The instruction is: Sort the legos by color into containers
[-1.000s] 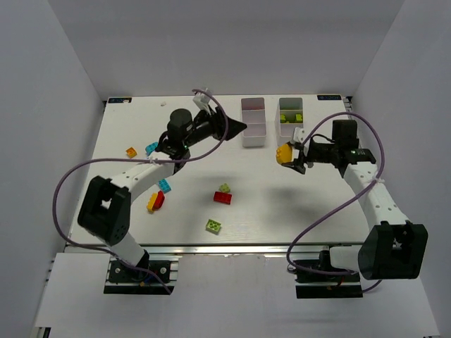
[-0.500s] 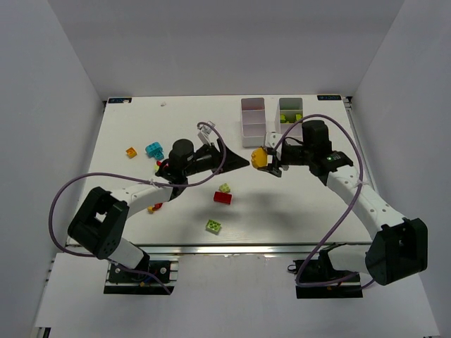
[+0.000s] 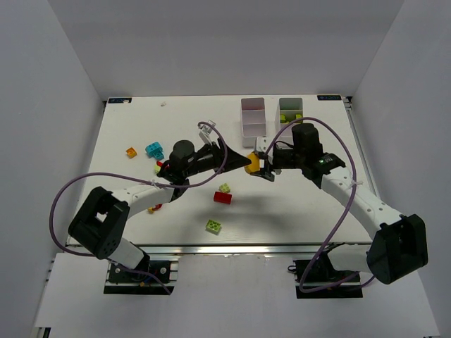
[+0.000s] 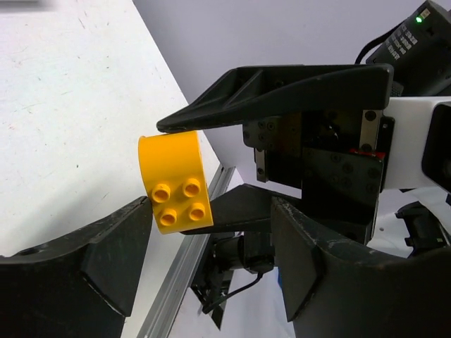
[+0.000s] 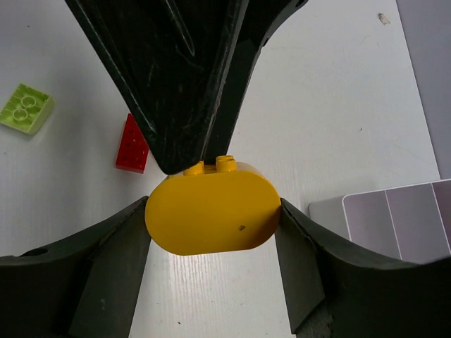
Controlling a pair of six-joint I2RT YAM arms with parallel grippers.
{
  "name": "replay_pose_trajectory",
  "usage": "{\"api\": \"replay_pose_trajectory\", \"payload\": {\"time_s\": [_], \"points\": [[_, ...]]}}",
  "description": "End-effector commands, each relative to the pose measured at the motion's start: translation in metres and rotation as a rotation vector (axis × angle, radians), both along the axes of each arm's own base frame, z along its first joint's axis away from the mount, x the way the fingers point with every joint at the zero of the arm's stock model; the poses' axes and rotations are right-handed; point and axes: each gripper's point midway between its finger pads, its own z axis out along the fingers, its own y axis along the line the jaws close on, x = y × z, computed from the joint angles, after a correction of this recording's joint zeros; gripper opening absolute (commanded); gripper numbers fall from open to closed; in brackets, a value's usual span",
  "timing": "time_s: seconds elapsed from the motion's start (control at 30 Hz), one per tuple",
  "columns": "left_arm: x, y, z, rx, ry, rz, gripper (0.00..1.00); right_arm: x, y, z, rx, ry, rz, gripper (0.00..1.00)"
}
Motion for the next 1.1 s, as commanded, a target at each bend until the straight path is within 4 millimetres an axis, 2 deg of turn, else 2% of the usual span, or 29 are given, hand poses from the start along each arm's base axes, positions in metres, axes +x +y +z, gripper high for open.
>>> {"api": "replay_pose_trajectory", "payload": {"time_s": [0.0,0.2,0.93,1.07], "points": [[0.004,-0.005,0.017,-0.027,-0.036,0.01,0.76,0.0,0.006,0.012,0.03,-0.033,0.009,0.04],[0.007,-0.012,0.014,-0.014,-0.021,0.002,0.65,-0.002,0.011,0.014,0.039,-0.031,0.018,0.06],[0.019,-0.015,-0.001,0.058,-0.022,0.033,0.62,-0.011,0.011,0.019,0.039,-0.053,0.028,0.06],[0.017,-0.016,0.001,0.049,-0.02,0.022,0.57,-0.012,0.012,0.018,0.039,-0.05,0.035,0.06]]}}
